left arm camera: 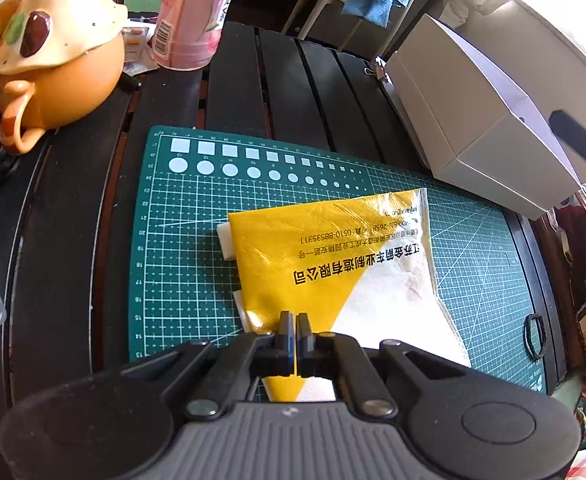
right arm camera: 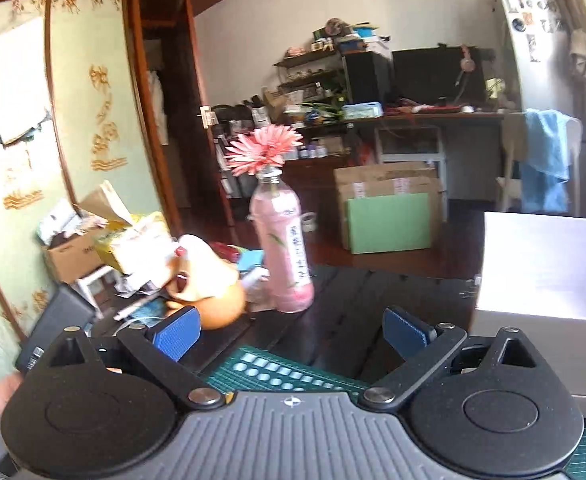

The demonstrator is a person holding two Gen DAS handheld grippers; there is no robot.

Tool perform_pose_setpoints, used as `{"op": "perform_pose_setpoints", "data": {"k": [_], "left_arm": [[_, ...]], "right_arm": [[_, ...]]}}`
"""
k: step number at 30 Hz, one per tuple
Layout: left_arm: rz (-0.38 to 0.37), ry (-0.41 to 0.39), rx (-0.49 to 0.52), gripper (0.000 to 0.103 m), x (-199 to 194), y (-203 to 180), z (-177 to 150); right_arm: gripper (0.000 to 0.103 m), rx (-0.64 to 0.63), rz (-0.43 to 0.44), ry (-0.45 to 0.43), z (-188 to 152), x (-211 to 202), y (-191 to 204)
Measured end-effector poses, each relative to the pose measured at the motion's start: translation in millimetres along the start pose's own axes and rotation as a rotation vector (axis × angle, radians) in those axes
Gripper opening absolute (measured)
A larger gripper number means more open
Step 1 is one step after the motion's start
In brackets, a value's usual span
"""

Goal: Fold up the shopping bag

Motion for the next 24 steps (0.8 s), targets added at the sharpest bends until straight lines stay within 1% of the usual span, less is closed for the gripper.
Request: {"op": "perform_pose_setpoints", "data": {"k": [1,3,4,6,8,9,11,13,14,15,17,20,21,22,23,24], "left_arm": [[-0.002,0.001,-0.004,0.002,0.1,0.3,0.0],[-0.005,0.003,-0.012,0.002,0.3,1.0,0.0],[-0.007,0.004,-0.016,0.002,0.4,1.3,0.0],[-0.008,0.004,-0.013,0.002,0.5,1.2,-0.2],[-0.009,0.004,-0.008,0.002,0.4,0.9,-0.1],[-0.009,0.004,-0.006,0.002,0.4,0.8,-0.1],[-0.01,0.005,-0.007,0.002,0.5,1.0,0.1],[-0.014,0.007,-0.012,0.002,0.6,1.8,0.2],[-0.016,0.008,-0.014,0.002,0.6,2.1,0.2],[-0.019,0.009,-0.017,0.002,0.7,2.5,0.4],[-0.023,0.01,-0.023,0.002,0.9,3.1,0.5],[-0.025,0.012,-0.025,0.003,1.0,3.3,0.5],[-0.025,0.012,-0.025,0.003,1.1,3.2,0.5],[-0.024,0.012,-0.024,0.003,1.1,3.0,0.5],[-0.023,0.011,-0.022,0.003,1.1,2.8,0.4],[-0.023,0.012,-0.021,0.003,1.1,2.7,0.4]], "right_arm": [[0.096,-0.019,-0.001,-0.001,1.7,-0.7,1.2],[0.088,-0.051,-0.02,0.017,2.4,0.0,2.6],[0.085,-0.06,-0.027,0.045,1.0,0.7,3.6],[0.066,-0.048,0.005,0.101,-6.1,6.0,11.9],[0.053,-0.065,0.029,0.149,-12.3,7.1,18.3],[0.051,-0.111,0.034,0.168,-17.0,5.5,22.0],[0.051,-0.21,0.043,0.206,-26.5,1.8,29.2],[0.052,-0.423,0.104,0.275,-49.1,-6.8,47.3],[0.056,-0.505,0.138,0.306,-59.8,-12.9,55.1],[0.065,-0.579,0.17,0.325,-69.0,-19.7,61.1],[0.071,-0.726,0.236,0.36,-86.7,-33.5,72.5],[0.072,-0.937,0.327,0.405,-111.0,-54.0,88.7],[0.072,-0.971,0.345,0.412,-114.9,-58.8,91.3],[0.072,-1.036,0.374,0.428,-122.9,-64.1,94.9],[0.071,-1.104,0.404,0.444,-131.4,-69.5,98.6],[0.067,-1.132,0.415,0.455,-136.0,-72.0,98.4]]}}
Point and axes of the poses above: each gripper's, at about its wrist camera, not at the fingertips, and x roughly the way its jaws point, y to its left, z to its top, the point moved 10 cm from there along x, roughly the way its jaws point, and after that the axes turned 14 degrees about -y, right-handed, at the moved point
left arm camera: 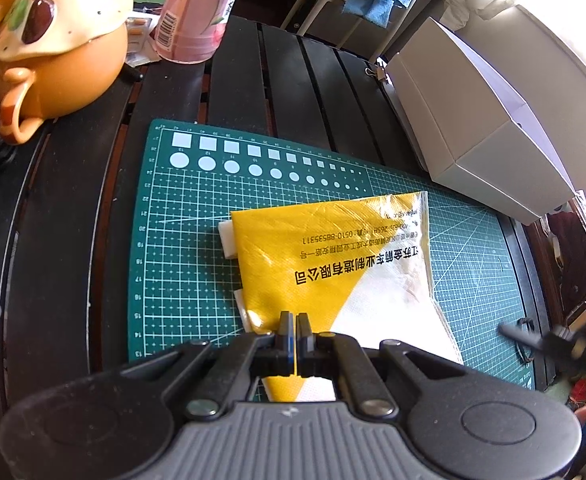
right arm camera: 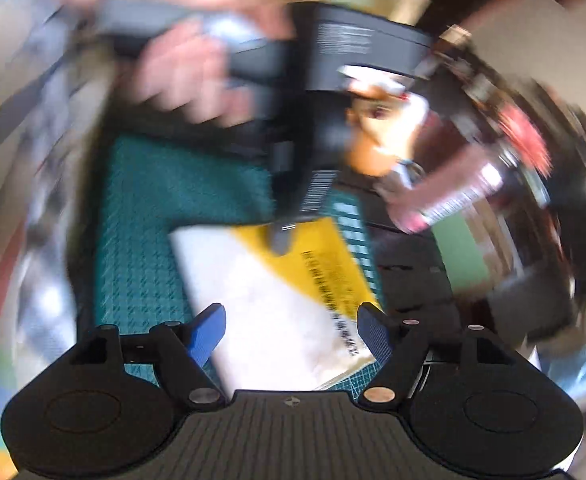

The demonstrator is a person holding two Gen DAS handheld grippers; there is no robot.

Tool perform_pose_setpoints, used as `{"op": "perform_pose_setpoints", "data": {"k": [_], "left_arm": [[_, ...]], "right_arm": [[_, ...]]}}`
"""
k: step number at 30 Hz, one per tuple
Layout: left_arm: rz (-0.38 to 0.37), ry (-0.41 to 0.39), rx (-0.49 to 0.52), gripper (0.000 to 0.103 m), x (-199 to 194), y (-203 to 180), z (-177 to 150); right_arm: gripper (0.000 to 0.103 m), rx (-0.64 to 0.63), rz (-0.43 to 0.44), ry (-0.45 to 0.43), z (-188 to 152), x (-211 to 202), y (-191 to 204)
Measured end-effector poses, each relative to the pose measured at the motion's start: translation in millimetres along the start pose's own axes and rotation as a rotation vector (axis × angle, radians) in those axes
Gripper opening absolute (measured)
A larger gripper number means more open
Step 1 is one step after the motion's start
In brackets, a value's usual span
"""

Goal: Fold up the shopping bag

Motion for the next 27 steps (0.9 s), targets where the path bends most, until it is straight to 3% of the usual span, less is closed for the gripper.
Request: {"op": "perform_pose_setpoints", "data": {"k": [6,11,20,22,24,27], "left_arm": [[0.0,0.002,0.007,0.002,0.0,-0.5,0.0],[0.001,0.004,0.013,0.002,0.1,-0.9,0.0],[0.002,-0.001,0.037,0.002,-0.5,-3.7,-0.9],[-0.001,-0.001,0.035,0.002,-0.6,-3.5,-1.1],[-0.003,-0.003,0.037,0.002,-1.0,-3.7,-1.3],[-0.003,-0.013,0.052,0.002,-2.7,-5.0,-2.0]], "right_arm": [[0.051,-0.136,0.089,0.112,-18.2,13.5,26.0],[0.04,-0.214,0.067,0.13,-18.5,23.4,29.1],[0.039,-0.265,0.001,0.101,-9.9,41.4,24.1],[0.033,-0.239,-0.004,0.095,-8.4,49.6,18.8],[0.013,-0.213,0.005,0.099,-8.3,60.6,15.5],[0.009,-0.198,0.009,0.105,-7.7,68.6,13.0]]}}
Point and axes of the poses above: each gripper's, at about its wrist camera, not at the fingertips, and x roughly the way its jaws point, y to its left, z to its top, the point moved 10 cm from there along x, roughly the way its jaws point, and after that the axes turned 14 degrees about -y, right-handed, at the moved point
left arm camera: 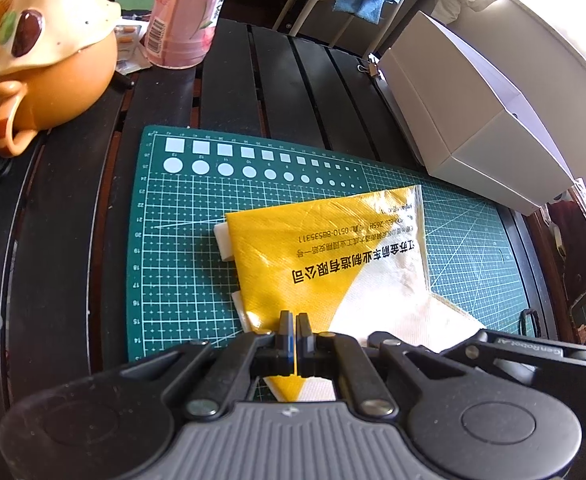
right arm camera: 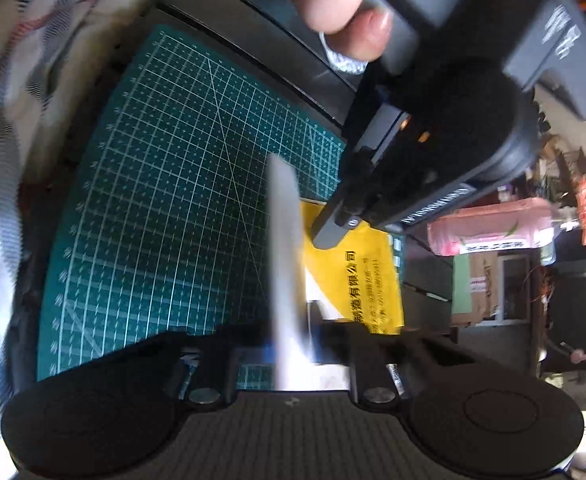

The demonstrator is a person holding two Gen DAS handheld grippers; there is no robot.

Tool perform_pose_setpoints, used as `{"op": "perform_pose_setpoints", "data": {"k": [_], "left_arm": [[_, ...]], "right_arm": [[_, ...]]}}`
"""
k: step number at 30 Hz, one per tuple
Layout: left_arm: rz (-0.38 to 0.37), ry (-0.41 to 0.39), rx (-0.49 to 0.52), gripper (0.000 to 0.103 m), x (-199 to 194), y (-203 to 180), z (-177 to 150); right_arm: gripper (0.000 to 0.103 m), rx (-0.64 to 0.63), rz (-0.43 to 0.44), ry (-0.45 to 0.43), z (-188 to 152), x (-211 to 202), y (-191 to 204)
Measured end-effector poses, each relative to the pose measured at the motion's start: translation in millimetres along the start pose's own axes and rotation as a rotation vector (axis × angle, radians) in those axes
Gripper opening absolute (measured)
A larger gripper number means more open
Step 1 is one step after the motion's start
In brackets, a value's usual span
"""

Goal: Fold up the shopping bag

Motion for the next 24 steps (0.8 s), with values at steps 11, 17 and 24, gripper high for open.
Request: {"op": "perform_pose_setpoints", "data": {"k": [11,17,24], "left_arm": [[0.208,-0.285,0.567,0.041,-96.1,-9.2,14.5],[0.137,-0.289,1.091,0.046,-106.8,-53.2,-43.0],[0.104,-0.249,1.24,0.046,-75.8,-70.7,-74.8]], "right_arm": [[0.008,0.216,0.096,-0.006,0.2,-14.1,-11.7],[0.009,0.317,0.14,-0.022,0.0,-21.2,-15.9],[0.01,0.383,0.179,-0.029,0.3,-23.2,-11.1]]}}
Point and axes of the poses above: each gripper's, at about its wrist camera, not at the fingertips, and x roughly the way its jaws point, y to its left, z to its top, the point moved 10 cm from there along x, roughly the way its jaws point, and after that the axes turned 14 degrees about -y, right-handed, at the moved point
